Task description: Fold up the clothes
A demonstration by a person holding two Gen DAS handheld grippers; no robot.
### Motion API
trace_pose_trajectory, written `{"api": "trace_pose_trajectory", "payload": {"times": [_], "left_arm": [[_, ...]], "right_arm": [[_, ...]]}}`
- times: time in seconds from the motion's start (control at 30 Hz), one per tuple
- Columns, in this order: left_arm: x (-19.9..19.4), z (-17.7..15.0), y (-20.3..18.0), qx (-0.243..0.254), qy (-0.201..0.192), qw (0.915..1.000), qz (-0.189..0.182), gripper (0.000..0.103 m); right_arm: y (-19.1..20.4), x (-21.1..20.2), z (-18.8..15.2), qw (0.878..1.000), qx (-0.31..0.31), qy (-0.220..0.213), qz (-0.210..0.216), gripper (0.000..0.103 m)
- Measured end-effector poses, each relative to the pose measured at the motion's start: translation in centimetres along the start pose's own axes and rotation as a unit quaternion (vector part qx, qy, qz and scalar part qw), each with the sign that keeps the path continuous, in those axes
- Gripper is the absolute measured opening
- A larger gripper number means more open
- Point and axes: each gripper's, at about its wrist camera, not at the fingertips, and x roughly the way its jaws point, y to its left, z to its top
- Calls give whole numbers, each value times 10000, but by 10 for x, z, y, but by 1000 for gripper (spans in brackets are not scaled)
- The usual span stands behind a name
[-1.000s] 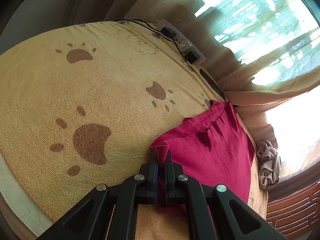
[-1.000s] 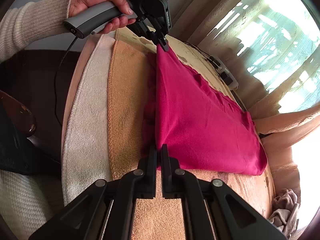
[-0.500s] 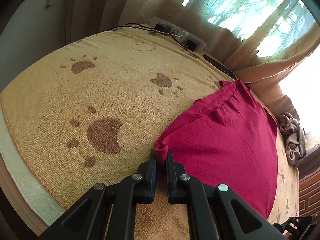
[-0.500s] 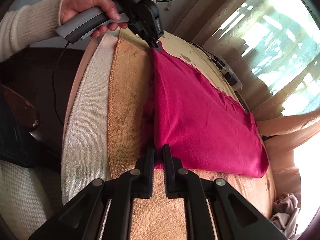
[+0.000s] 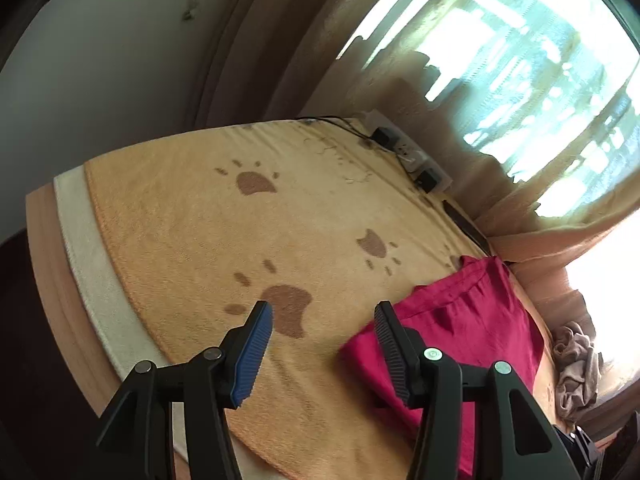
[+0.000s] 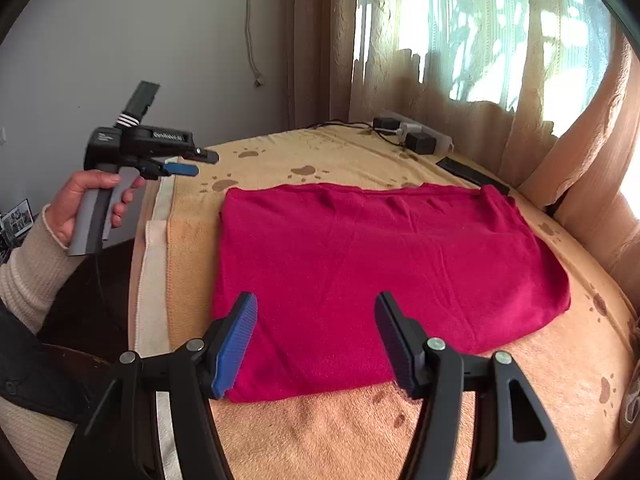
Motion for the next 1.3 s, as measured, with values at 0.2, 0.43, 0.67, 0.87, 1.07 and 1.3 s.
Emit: {"api": "trace_pose_trajectory", "payload": {"times": [0.2,0.43,0.67,0.87,1.07,1.3], "left_arm": [[52,-45,-74,1066,900,9879,-679,56],[59,-40,-62,741,840,9910,-738,56],[73,-25,-54,437,551,9969,-360,61],[72,-29,-52,766,499,9954,-299,61],[72,-30,-52,915,534,9940,-281,61],[72,-31,-54,1026,553,9929,-249,61]], "right_arm": [[17,39,-24,9966,-404,722,32,65],[-31,12,7,9984,-276,464,141,66],[-124,68,90,9986,15,189,492,66],[-131,157,105,9894,-647,1144,613,66],[-211,187,113,9923,-97,1211,261,71],[-275,193,116,9926,663,928,403,69]]}}
